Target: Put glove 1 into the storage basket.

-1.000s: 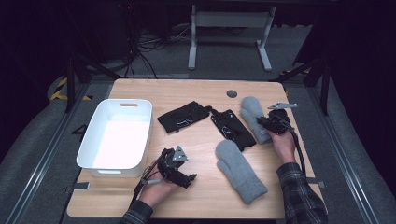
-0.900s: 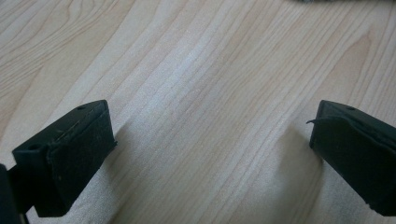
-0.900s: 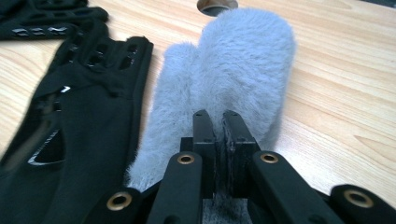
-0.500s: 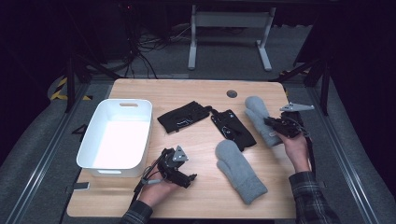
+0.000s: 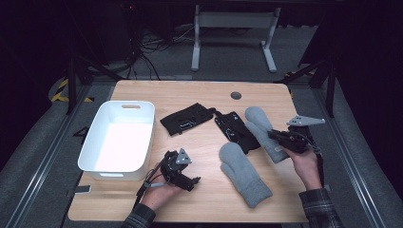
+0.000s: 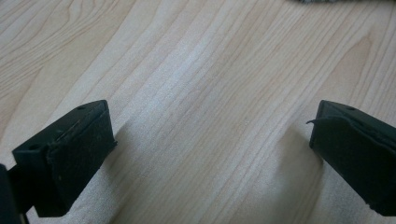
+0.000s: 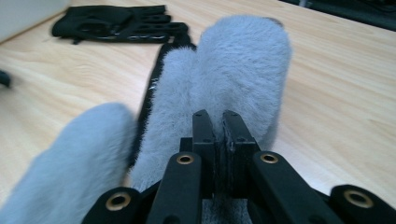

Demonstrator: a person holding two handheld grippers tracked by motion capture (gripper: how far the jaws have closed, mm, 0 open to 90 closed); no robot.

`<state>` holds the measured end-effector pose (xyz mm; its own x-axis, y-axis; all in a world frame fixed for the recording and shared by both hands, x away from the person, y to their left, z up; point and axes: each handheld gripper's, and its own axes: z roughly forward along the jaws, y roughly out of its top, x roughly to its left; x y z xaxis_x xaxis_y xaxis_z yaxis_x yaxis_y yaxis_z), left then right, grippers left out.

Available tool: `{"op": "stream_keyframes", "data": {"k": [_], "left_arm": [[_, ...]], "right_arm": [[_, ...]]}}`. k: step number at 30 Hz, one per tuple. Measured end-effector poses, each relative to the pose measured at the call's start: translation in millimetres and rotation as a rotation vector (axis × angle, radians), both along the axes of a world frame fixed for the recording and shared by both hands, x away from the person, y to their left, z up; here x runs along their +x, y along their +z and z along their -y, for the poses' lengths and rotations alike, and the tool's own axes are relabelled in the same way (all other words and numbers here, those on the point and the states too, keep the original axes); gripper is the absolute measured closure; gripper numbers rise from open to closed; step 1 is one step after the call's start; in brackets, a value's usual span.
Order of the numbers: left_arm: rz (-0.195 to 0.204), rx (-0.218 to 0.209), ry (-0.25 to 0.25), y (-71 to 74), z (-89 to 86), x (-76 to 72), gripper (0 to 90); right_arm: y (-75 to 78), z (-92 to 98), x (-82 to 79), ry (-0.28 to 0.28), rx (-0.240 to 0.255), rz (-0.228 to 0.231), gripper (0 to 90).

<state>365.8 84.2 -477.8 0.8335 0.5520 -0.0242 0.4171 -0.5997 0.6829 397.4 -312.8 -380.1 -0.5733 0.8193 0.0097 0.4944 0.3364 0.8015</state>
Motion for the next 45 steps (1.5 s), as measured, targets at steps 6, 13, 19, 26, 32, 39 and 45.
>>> {"op": "stream_keyframes", "data": {"k": [6, 13, 19, 26, 32, 39, 45], "left_arm": [[-0.002, -0.001, 0.0, 0.0, 0.2, 0.0, 0.1], [0.001, -0.002, 0.0, 0.0, 0.6, 0.4, 0.1], [0.002, -0.001, 0.0, 0.0, 0.6, 0.4, 0.1], [0.002, -0.002, 0.001, 0.0, 0.7, 0.4, 0.2], [0.001, 0.0, 0.001, 0.1, 0.8, 0.4, 0.2], [0.003, -0.001, 0.003, 0.0, 1.0, 0.3, 0.2], [-0.003, -0.018, 0.002, 7.1, -0.3, -0.4, 20.1]], "right_arm": [[2.1, -9.9, -23.7, 0.044, 0.012, -0.003, 86.0], [-4.1, -25.9, -54.5, 0.09, 0.024, -0.022, 86.0], [-6.7, -40.9, -74.9, 0.137, 0.028, -0.039, 86.1], [-17.3, -56.3, -91.2, 0.154, 0.025, -0.069, 86.0], [-31.6, -67.6, -89.7, 0.171, -0.007, -0.105, 80.9], [-21.8, -62.6, -91.7, 0.173, 0.03, -0.058, 61.5], [-11.8, -34.7, -86.1, 0.128, 0.064, -0.013, 68.5]]}}
